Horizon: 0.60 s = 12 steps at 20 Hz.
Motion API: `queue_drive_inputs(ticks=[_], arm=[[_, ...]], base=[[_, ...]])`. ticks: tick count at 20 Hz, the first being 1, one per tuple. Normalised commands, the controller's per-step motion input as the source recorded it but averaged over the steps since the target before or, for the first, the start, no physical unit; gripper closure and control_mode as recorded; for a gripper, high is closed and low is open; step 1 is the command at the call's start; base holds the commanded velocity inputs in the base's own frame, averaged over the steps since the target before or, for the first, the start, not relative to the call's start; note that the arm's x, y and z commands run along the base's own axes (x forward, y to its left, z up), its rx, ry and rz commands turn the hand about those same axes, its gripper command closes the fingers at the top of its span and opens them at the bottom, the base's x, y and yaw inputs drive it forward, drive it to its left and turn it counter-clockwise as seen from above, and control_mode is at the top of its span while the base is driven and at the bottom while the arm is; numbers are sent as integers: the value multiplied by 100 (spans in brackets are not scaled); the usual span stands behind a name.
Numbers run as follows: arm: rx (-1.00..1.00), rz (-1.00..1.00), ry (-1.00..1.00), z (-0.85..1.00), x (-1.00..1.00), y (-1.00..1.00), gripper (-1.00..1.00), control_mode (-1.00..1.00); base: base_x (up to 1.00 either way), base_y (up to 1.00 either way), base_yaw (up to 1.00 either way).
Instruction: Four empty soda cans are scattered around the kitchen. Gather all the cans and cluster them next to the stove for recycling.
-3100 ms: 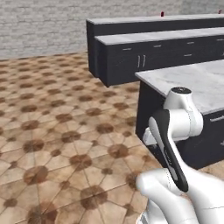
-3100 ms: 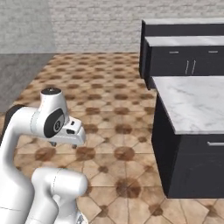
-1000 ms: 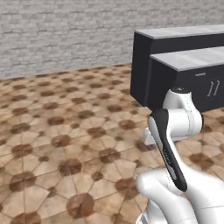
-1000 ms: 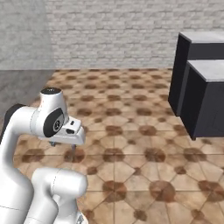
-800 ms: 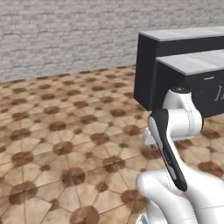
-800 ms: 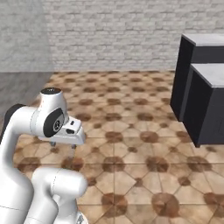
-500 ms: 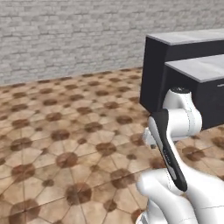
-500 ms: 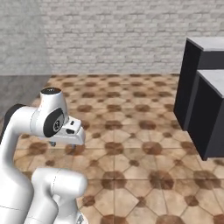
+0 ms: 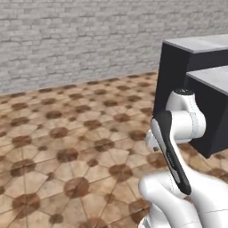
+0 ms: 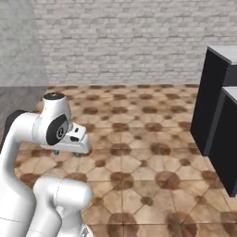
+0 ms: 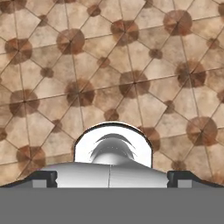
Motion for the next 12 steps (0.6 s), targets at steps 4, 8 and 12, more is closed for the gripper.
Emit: queue_drive_inputs(ticks=[4,8,12], arm=[[0,0,0,0,0,0,-100,100],[0,0,0,0,0,0,-100,100],[0,0,0,0,0,0,-100,100]], base=[[96,71,-14],[78,83,-24],[72,100,-40]])
